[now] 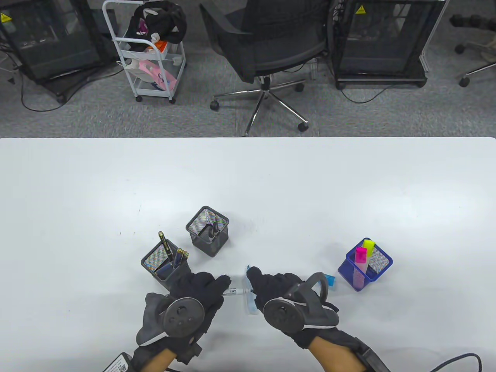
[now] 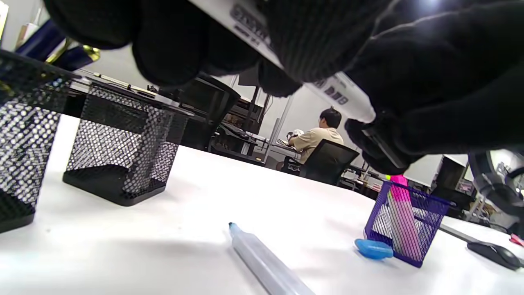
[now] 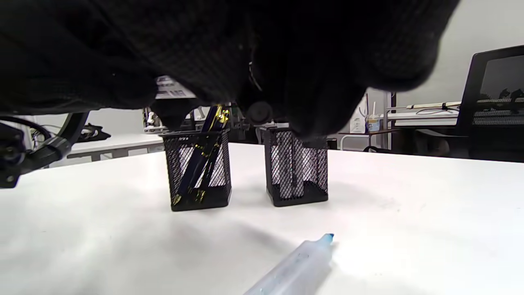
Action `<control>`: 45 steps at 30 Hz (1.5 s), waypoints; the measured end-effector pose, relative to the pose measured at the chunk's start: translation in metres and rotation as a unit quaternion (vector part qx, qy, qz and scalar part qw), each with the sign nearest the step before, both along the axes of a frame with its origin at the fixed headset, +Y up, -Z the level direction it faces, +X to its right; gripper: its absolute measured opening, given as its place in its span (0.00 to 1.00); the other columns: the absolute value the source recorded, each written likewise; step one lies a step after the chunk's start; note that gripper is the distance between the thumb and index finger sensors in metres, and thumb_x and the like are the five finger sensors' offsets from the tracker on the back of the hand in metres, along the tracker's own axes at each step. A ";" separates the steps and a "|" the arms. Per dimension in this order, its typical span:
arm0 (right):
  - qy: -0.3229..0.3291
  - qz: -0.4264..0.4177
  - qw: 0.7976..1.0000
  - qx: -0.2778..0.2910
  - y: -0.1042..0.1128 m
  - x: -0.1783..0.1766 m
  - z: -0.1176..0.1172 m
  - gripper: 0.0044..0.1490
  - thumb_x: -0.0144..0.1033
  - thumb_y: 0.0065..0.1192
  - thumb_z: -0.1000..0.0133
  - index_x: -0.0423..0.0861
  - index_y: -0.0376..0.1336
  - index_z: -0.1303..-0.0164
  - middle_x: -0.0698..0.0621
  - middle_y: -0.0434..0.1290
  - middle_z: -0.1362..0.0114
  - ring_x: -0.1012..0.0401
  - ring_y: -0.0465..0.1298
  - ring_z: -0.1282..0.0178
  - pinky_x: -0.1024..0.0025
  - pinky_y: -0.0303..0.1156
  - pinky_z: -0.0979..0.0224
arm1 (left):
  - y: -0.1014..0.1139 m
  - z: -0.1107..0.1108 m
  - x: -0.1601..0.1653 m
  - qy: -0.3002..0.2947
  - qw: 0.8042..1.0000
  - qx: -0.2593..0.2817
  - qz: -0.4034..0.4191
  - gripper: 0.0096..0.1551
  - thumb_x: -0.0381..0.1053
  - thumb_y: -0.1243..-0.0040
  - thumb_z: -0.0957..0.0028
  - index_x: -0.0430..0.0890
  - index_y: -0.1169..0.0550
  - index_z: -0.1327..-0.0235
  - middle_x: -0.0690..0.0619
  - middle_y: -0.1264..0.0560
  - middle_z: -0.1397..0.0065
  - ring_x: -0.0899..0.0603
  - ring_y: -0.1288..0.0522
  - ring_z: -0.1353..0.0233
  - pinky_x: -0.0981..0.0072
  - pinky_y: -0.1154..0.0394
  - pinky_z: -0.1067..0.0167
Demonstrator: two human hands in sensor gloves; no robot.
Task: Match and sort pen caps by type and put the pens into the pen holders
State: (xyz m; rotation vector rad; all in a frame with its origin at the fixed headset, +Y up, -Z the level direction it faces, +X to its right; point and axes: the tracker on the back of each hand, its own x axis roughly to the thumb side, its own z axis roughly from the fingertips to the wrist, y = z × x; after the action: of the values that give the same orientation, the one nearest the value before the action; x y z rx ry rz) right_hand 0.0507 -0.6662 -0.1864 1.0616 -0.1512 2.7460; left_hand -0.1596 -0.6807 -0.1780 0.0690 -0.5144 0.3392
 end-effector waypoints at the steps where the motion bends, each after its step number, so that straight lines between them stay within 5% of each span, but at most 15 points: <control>1: 0.005 0.004 1.000 -0.001 0.000 -0.002 0.001 0.45 0.37 0.78 0.51 0.32 0.58 0.31 0.37 0.81 0.43 0.48 0.87 0.51 0.57 0.83 0.48 | 0.000 0.000 0.001 -0.002 1.000 0.004 -0.009 0.28 0.48 0.35 0.51 0.49 0.18 0.34 0.35 0.23 0.35 0.33 0.23 0.40 0.23 0.33 0.38; 13: 0.033 0.109 0.994 0.003 -0.003 -0.024 0.014 0.46 0.37 0.77 0.50 0.34 0.55 0.28 0.39 0.79 0.39 0.49 0.85 0.46 0.52 0.80 0.40 | -0.009 -0.001 0.006 -0.037 0.999 -0.015 -0.025 0.29 0.47 0.40 0.51 0.50 0.18 0.34 0.36 0.24 0.35 0.33 0.23 0.40 0.24 0.32 0.38; 20: 0.018 0.037 0.997 -0.066 -0.010 -0.011 0.005 0.43 0.38 0.70 0.46 0.39 0.52 0.26 0.39 0.75 0.35 0.48 0.83 0.43 0.47 0.79 0.38 | -0.019 -0.008 0.004 -0.045 0.996 -0.073 0.022 0.30 0.46 0.47 0.52 0.45 0.19 0.35 0.36 0.22 0.39 0.35 0.21 0.44 0.25 0.30 0.40; 25: 0.018 -0.046 0.994 -0.093 -0.007 -0.001 -0.001 0.41 0.35 0.66 0.46 0.38 0.52 0.26 0.37 0.73 0.34 0.46 0.82 0.43 0.56 0.81 0.44 | -0.021 -0.013 0.000 -0.051 0.989 -0.112 0.076 0.31 0.46 0.48 0.52 0.43 0.20 0.35 0.36 0.22 0.40 0.35 0.21 0.46 0.24 0.30 0.41; 33: 0.012 -0.096 0.987 -0.128 -0.014 0.001 -0.004 0.39 0.31 0.61 0.49 0.38 0.54 0.27 0.33 0.74 0.37 0.48 0.83 0.51 0.67 0.82 0.56 | -0.020 -0.008 0.004 -0.051 0.994 -0.085 0.051 0.31 0.46 0.48 0.52 0.43 0.19 0.35 0.36 0.21 0.41 0.35 0.21 0.47 0.25 0.29 0.41; 37: -0.021 -0.179 0.964 -0.194 -0.016 0.005 -0.009 0.39 0.29 0.57 0.52 0.36 0.57 0.28 0.31 0.76 0.40 0.50 0.84 0.59 0.69 0.82 0.61 | -0.017 -0.005 0.007 -0.059 0.992 -0.073 0.089 0.31 0.44 0.50 0.53 0.39 0.19 0.38 0.34 0.21 0.44 0.35 0.21 0.51 0.24 0.28 0.45; 41: -0.051 -0.232 0.932 -0.274 -0.022 0.005 -0.013 0.39 0.31 0.55 0.53 0.34 0.58 0.29 0.30 0.77 0.44 0.55 0.83 0.66 0.75 0.81 0.72 | -0.008 -0.003 0.012 -0.074 0.997 0.001 0.033 0.32 0.45 0.52 0.56 0.38 0.18 0.41 0.35 0.19 0.49 0.38 0.21 0.57 0.29 0.22 0.51; 45: -0.067 -0.231 0.935 -0.262 -0.018 0.011 -0.017 0.45 0.34 0.59 0.50 0.32 0.49 0.25 0.33 0.75 0.41 0.53 0.83 0.63 0.75 0.83 0.68 | -0.002 0.004 0.019 -0.046 0.997 0.041 -0.035 0.31 0.45 0.49 0.53 0.42 0.20 0.36 0.37 0.20 0.39 0.34 0.20 0.45 0.25 0.28 0.43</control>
State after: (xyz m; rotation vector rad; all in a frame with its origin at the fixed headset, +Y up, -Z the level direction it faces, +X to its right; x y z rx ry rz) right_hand 0.0616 -0.6842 -0.2031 0.5969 0.2692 2.2363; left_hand -0.1406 -0.6829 -0.1744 0.1151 -0.6208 0.2542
